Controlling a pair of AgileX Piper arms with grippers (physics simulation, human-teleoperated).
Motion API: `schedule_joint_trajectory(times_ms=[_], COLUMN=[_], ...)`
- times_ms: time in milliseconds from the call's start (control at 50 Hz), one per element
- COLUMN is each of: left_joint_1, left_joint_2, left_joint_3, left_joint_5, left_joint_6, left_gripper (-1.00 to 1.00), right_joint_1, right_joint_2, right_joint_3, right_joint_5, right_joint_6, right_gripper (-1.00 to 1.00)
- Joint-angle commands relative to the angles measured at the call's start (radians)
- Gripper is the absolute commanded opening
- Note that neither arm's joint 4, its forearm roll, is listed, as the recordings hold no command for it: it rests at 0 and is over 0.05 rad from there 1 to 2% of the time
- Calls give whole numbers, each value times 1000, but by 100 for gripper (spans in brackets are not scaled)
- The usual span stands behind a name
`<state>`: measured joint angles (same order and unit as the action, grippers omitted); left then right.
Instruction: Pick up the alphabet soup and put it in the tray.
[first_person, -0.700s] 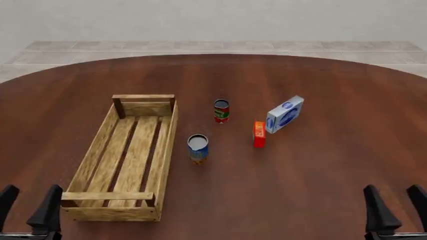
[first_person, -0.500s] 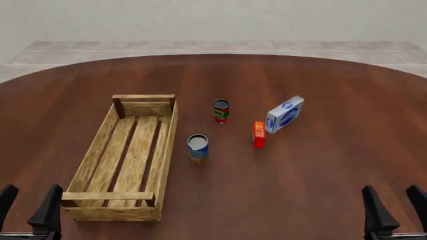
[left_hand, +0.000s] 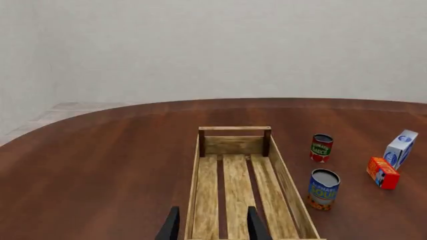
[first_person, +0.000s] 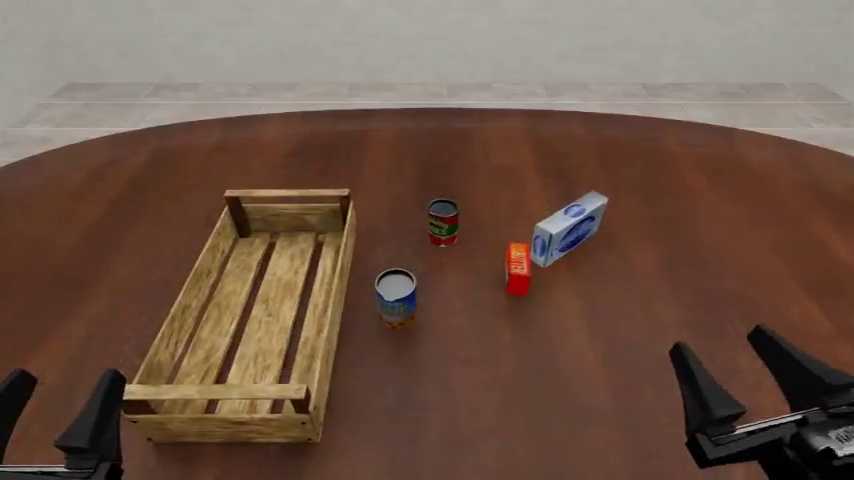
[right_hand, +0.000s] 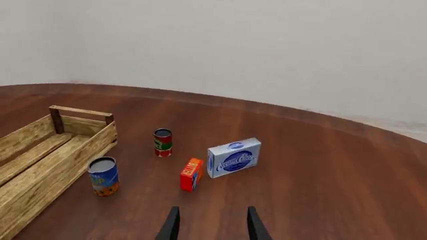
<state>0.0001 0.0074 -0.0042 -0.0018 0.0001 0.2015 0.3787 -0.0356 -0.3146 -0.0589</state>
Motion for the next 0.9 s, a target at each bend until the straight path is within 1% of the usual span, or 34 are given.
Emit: schedule_joint_trajectory(times_ms=[20, 60, 220, 360, 440, 480, 540, 580, 620, 640, 660, 680, 700, 740, 780, 820, 860, 900], left_joint_1=[0, 0, 0, 0, 0, 0, 0, 0, 0, 0, 0, 0, 0, 0, 0, 0, 0, 0], left_joint_2=[0, 0, 0, 0, 0, 0, 0, 0, 0, 0, 0, 0, 0, 0, 0, 0, 0, 0], left_joint_3=[0, 0, 0, 0, 0, 0, 0, 0, 0, 0, 0, 0, 0, 0, 0, 0, 0, 0], left_joint_5=[0, 0, 0, 0, 0, 0, 0, 0, 0, 0, 0, 0, 0, 0, 0, 0, 0, 0], left_joint_6=[0, 0, 0, 0, 0, 0, 0, 0, 0, 0, 0, 0, 0, 0, 0, 0, 0, 0], left_gripper=[100, 100, 100, 100, 100, 100, 100, 100, 100, 100, 100, 100, 100, 100, 100, 100, 100, 100], right_joint_1=[94, 100, 152, 170, 199, 217, 240, 241, 260, 260, 265, 265, 268, 278, 284, 297, 305, 322], right_joint_2=[226, 241, 340, 429, 442, 461, 445, 458, 463, 462, 469, 468, 490, 501, 523, 526, 555, 564], right_joint_3=[-11, -17, -36, -58, -75, -104, -145, -177, -217, -218, -238, -239, -264, -271, -284, -284, -293, -290], right_joint_5=[-186, -198, -279, -329, -311, -284, -234, -212, -173, -173, -159, -158, -148, -155, -155, -163, -171, -182], right_joint_6=[-21, -20, -47, -47, -58, -52, -64, -60, -63, -63, -79, -79, -85, -113, -112, -126, -118, -125], right_gripper=[100, 100, 100, 100, 100, 100, 100, 100, 100, 100, 100, 100, 100, 100, 100, 100, 100, 100])
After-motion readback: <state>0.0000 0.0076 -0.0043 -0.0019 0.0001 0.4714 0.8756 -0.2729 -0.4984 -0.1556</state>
